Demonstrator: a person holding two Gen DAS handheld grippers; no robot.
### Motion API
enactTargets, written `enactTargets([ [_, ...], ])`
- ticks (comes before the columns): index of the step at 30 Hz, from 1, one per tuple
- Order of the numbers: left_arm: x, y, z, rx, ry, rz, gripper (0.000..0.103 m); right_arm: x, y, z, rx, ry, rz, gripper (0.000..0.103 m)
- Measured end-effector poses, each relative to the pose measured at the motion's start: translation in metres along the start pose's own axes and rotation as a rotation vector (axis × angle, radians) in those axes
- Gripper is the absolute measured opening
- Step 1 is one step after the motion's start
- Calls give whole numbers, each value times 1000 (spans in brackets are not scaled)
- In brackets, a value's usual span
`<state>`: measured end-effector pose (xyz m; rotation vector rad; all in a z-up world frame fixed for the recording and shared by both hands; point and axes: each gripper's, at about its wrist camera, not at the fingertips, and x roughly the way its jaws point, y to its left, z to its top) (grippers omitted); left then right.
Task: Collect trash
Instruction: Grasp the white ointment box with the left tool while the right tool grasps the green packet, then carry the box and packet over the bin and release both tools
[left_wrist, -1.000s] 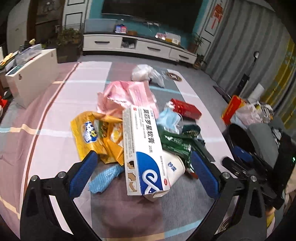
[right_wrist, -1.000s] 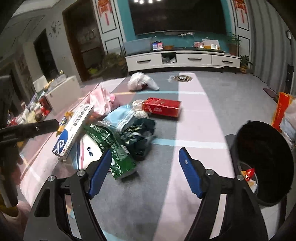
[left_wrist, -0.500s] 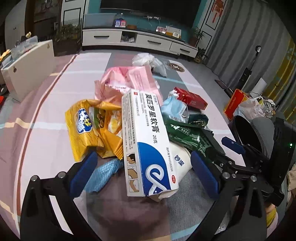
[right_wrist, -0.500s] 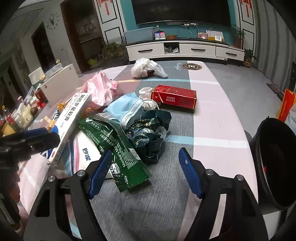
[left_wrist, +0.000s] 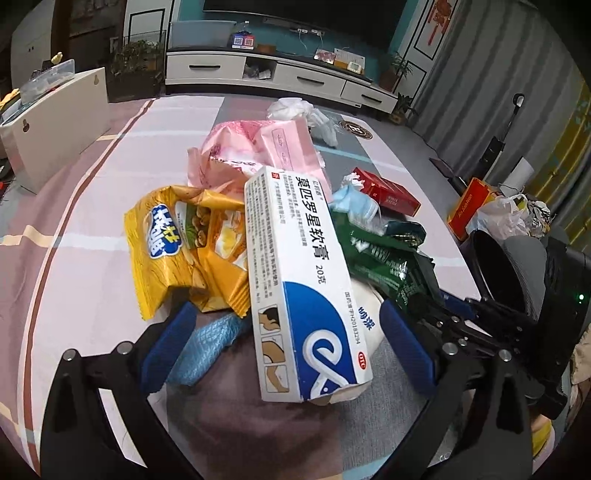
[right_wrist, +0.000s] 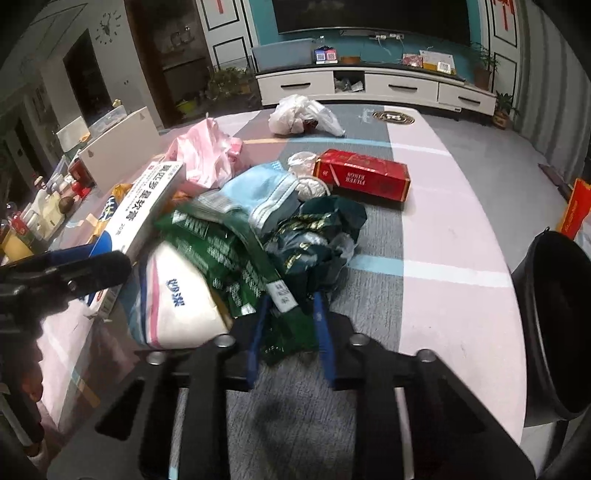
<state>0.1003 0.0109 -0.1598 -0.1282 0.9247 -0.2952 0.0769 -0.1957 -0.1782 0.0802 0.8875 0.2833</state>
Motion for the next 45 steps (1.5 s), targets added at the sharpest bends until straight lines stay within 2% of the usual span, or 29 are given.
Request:
enactTargets([
  [1, 0, 1, 0, -6, 2, -10, 88, -1, 0, -1, 3, 3, 11, 13],
  [2, 0, 2, -1, -11, 3, -17, 78, -3, 0, -1, 2, 3, 25, 11],
  [3, 0, 3, -1, -16, 7, -27, 73, -5, 2, -2, 0, -1, 30, 8],
  [7, -2, 5, -2, -16, 3, -32, 62, -17, 7, -3, -13, -31, 53, 5],
  [8, -3, 5, -3, -18, 2, -34, 54, -19, 8, -3, -14, -42, 60, 5],
  [13, -9, 6, -4, -26, -15, -51, 47, -27, 10, -1, -12, -80, 82, 4],
  [14, -11, 5, -4, -24, -22, -52, 34, -27, 10, 0, -12, -84, 81, 4],
  [15, -13, 5, -3, -22, -28, -61, 27, -28, 11, 0, -10, -89, 83, 4],
  [23, -30, 3, -4, -13, -83, -114, 20, -39, 13, 3, -9, -137, 105, 4],
  [31, -64, -8, 0, 31, -209, -151, 20, -56, 11, 5, -1, -204, 126, 3],
  [35, -69, -20, 1, 72, -236, -155, 20, -64, 2, 6, 23, -228, 110, 3],
  [45, -65, -71, -1, 181, -264, -233, 20, -92, -43, -7, 108, -271, 15, 3],
])
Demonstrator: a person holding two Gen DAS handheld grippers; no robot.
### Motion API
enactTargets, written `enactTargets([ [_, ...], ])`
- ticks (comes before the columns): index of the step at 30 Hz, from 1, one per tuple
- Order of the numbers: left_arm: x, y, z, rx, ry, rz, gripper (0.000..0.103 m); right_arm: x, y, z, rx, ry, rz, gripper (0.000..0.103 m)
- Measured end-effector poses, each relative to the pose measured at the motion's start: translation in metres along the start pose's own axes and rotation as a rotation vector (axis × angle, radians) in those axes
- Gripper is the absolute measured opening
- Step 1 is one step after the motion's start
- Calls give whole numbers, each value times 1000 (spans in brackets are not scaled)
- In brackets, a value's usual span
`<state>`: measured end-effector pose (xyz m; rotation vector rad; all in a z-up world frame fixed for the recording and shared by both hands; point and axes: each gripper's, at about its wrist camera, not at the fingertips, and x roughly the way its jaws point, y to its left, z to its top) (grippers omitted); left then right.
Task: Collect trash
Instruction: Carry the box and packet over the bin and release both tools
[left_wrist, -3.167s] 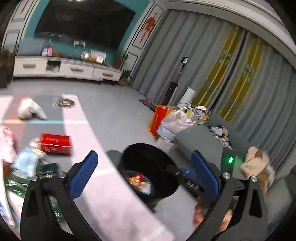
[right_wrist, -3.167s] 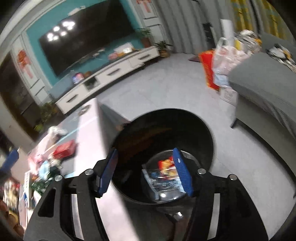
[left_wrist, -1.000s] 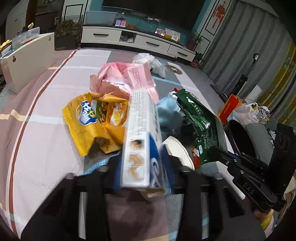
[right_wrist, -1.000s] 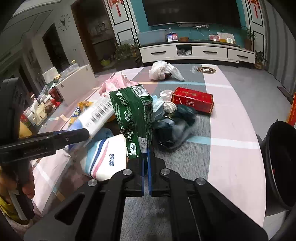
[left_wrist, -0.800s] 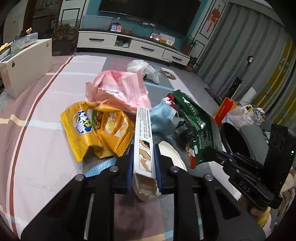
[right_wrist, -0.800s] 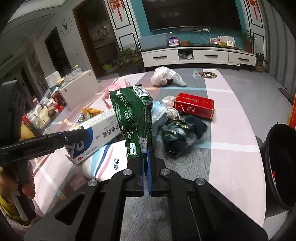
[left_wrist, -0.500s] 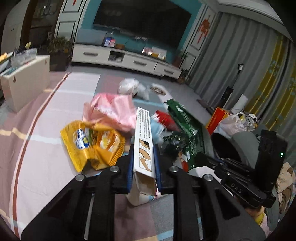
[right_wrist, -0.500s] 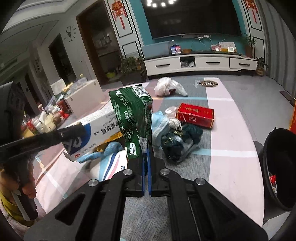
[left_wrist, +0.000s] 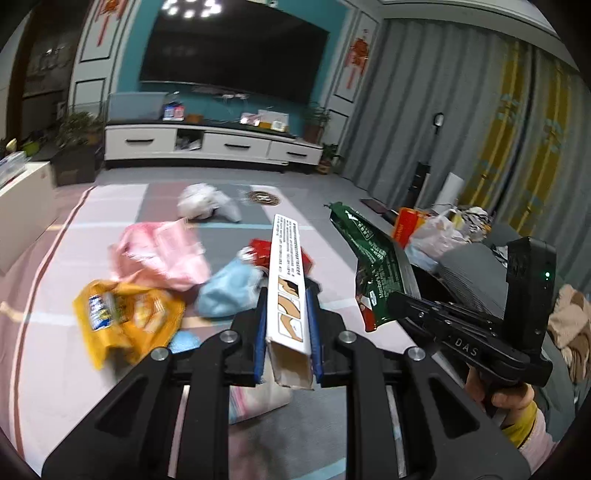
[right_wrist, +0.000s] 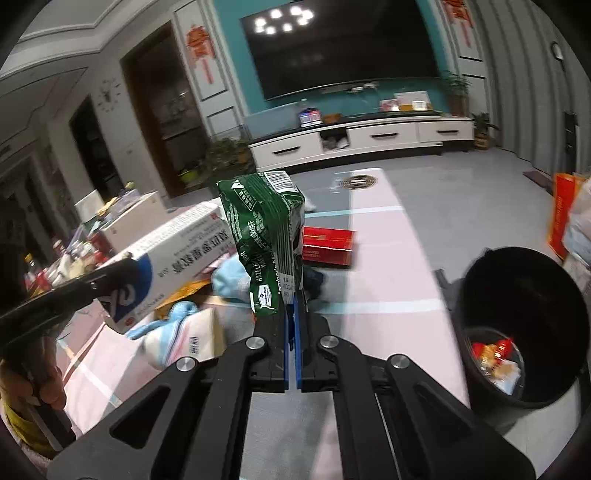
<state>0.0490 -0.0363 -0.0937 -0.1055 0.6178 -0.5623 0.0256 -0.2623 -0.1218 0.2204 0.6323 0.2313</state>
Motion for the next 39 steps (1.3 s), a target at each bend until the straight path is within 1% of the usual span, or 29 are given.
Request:
enactTargets([
  [3, 9, -19, 2, 16, 0, -45, 20, -13, -20, -2, 27, -16, -38, 3],
  [6, 20, -42, 4, 37, 4, -75, 20, -25, -36, -2, 54, -33, -64, 3],
  [9, 34, -66, 7, 52, 25, -115, 20, -38, -59, -2, 102, -56, -102, 3],
  [13, 56, -104, 13, 102, 50, -160, 21, -54, -93, -6, 177, -77, -166, 3],
  [19, 97, -157, 19, 143, 102, -235, 21, -71, -125, -15, 257, -87, -230, 3],
  [24, 141, -190, 16, 141, 169, -264, 21, -75, -149, -24, 336, -55, -287, 3],
  [27, 163, -199, 12, 138, 211, -276, 21, -74, -168, -32, 404, -24, -322, 3],
  [30, 179, -208, 7, 149, 233, -271, 21, -70, -180, -36, 472, 11, -318, 3],
  [32, 184, -212, 6, 152, 243, -275, 21, -65, -184, -38, 491, 35, -324, 3],
  [34, 191, -218, 5, 166, 249, -268, 27, -60, -188, -38, 518, 51, -312, 4],
  [35, 192, -218, 5, 169, 249, -266, 41, -58, -192, -39, 535, 58, -303, 4],
  [36, 193, -219, 5, 171, 248, -262, 54, -55, -194, -40, 557, 70, -300, 8],
  [37, 193, -219, 6, 171, 244, -264, 57, -55, -198, -39, 573, 77, -299, 14],
  [38, 191, -218, 7, 172, 239, -267, 58, -54, -201, -40, 590, 82, -296, 16],
  [39, 189, -218, 7, 175, 232, -267, 63, -55, -204, -42, 612, 83, -294, 24],
])
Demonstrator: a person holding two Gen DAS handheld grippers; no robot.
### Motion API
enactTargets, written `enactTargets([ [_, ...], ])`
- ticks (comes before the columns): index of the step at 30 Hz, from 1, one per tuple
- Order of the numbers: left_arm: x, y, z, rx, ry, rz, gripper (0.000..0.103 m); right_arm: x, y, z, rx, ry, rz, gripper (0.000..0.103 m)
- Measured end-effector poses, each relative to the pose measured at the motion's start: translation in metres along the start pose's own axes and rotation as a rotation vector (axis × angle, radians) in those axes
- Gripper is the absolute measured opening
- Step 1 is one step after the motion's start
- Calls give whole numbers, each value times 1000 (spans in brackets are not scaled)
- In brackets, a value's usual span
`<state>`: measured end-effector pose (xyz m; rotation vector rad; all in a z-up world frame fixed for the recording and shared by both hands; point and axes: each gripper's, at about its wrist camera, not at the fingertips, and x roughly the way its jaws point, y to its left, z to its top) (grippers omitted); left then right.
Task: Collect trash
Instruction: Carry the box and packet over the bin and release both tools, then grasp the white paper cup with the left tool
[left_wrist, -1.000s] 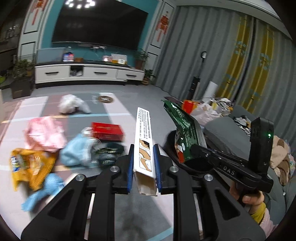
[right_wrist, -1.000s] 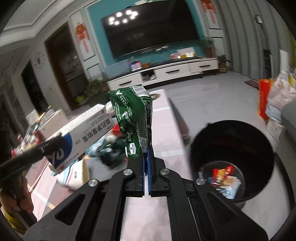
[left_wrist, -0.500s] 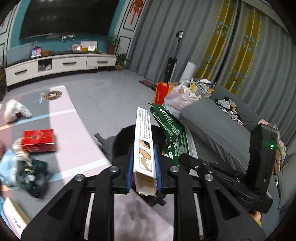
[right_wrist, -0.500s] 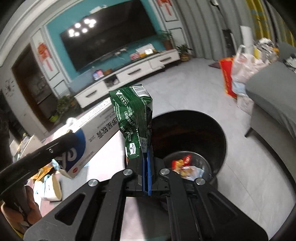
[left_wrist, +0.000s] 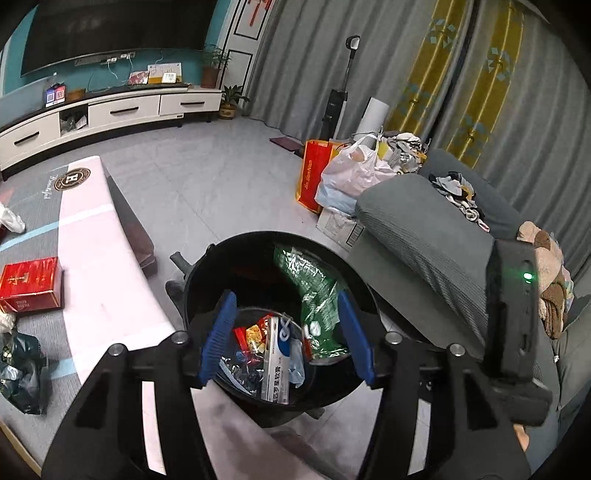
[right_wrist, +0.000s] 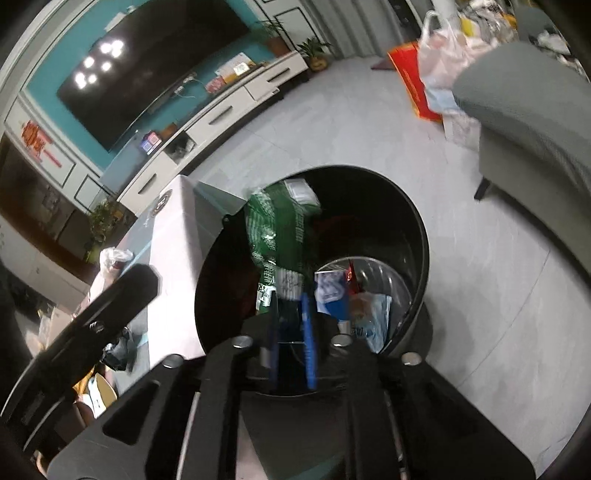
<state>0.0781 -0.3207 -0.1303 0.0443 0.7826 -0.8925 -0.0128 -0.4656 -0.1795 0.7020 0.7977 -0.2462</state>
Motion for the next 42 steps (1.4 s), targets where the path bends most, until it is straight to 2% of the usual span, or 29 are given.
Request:
enactTargets([
  [1, -2, 0, -1, 2, -3, 2, 67, 0, -2, 2, 11, 1, -2, 36],
  [2, -5, 3, -2, 2, -6, 3, 72, -2, -5, 2, 27, -5, -9, 40],
  [3, -8, 6, -4, -1, -10, 7, 73, -3, -7, 4, 36, -10, -11, 42],
  [4, -12, 8, -5, -4, -12, 12, 74, -5, -8, 4, 43, -15, -10, 42],
  [6, -18, 11, -8, -10, -13, 27, 84, -6, -8, 4, 49, -16, -13, 43],
  [7, -23, 14, -10, -16, -15, 36, 85, -6, -7, 3, 49, -15, -16, 43],
  [15, -63, 30, -32, -3, -43, 115, 90, -2, 9, 5, 5, -21, 4, 46],
  [19, -93, 44, -46, 13, -53, 178, 91, 3, 30, -1, -49, -15, 26, 50],
  [22, -116, 61, -53, -2, -60, 186, 91, 8, 51, -8, -102, 4, 45, 53],
  [26, -158, 97, -64, -63, -63, 184, 93, 16, 85, -20, -194, 27, 72, 58],
  [29, -185, 126, -76, -134, -91, 214, 97, 18, 110, -33, -264, 42, 94, 65],
  [32, -214, 166, -104, -269, -143, 266, 98, 21, 138, -51, -360, 55, 117, 70],
  [34, -219, 186, -115, -351, -127, 256, 98, 24, 154, -62, -420, 66, 128, 75],
  [36, -221, 202, -124, -413, -103, 233, 98, 30, 169, -74, -465, 80, 134, 76],
  [42, -224, 208, -136, -413, -79, 214, 98, 47, 198, -91, -500, 113, 148, 76],
])
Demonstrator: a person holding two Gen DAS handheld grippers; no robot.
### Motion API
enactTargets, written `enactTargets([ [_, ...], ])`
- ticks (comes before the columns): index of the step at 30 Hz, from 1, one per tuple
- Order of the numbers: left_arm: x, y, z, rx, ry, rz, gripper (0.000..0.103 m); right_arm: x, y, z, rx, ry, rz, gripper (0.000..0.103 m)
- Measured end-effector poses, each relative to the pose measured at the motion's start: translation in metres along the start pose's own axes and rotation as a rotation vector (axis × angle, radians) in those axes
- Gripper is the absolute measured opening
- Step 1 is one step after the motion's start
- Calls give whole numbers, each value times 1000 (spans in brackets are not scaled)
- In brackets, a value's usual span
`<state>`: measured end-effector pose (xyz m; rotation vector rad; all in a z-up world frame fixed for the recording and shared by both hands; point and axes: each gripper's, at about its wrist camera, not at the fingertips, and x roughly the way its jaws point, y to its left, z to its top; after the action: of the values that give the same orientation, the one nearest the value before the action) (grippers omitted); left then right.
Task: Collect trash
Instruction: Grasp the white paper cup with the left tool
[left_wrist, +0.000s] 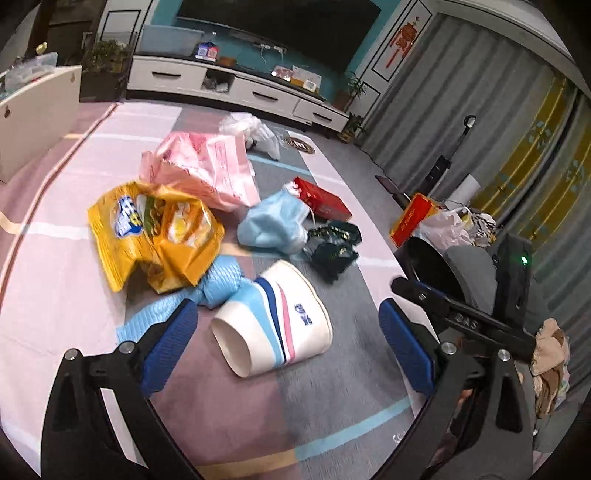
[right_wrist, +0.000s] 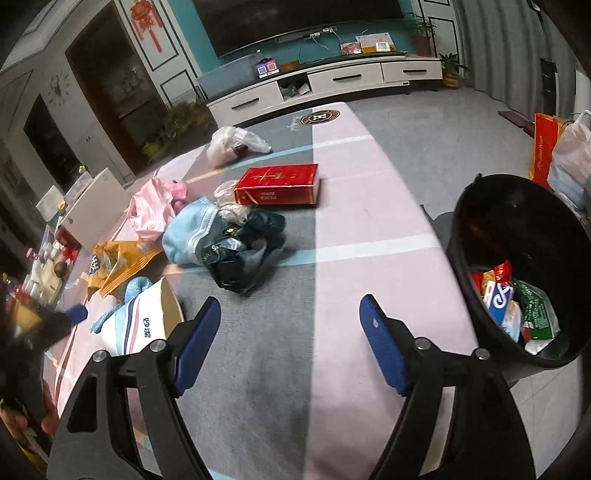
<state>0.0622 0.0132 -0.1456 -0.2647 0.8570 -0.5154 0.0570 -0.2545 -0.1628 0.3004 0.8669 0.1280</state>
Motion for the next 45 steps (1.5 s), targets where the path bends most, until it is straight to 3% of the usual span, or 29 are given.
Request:
enactTargets([
  [11, 28, 18, -13, -141, 69, 48, 98, 23, 23, 3, 26, 16, 29, 76],
  [18, 38, 8, -11, -126, 69, 53, 98, 24, 18, 8, 76, 3, 38, 76],
  [23, 45, 10, -9, -119, 67, 106, 98, 30, 12, 9, 111, 25, 52, 76],
  [31, 53, 17, -7, -144, 83, 23, 97, 30, 12, 9, 114, 28, 60, 76],
  [38, 49, -7, -17, -65, 147, -72, 96, 31, 10, 9, 116, 33, 47, 76],
  [42, 48, -13, -21, -35, 166, -72, 96, 33, 9, 12, 120, 30, 43, 76],
  [45, 45, -10, -18, -11, 136, -6, 96, 36, 10, 13, 113, 36, 41, 76],
])
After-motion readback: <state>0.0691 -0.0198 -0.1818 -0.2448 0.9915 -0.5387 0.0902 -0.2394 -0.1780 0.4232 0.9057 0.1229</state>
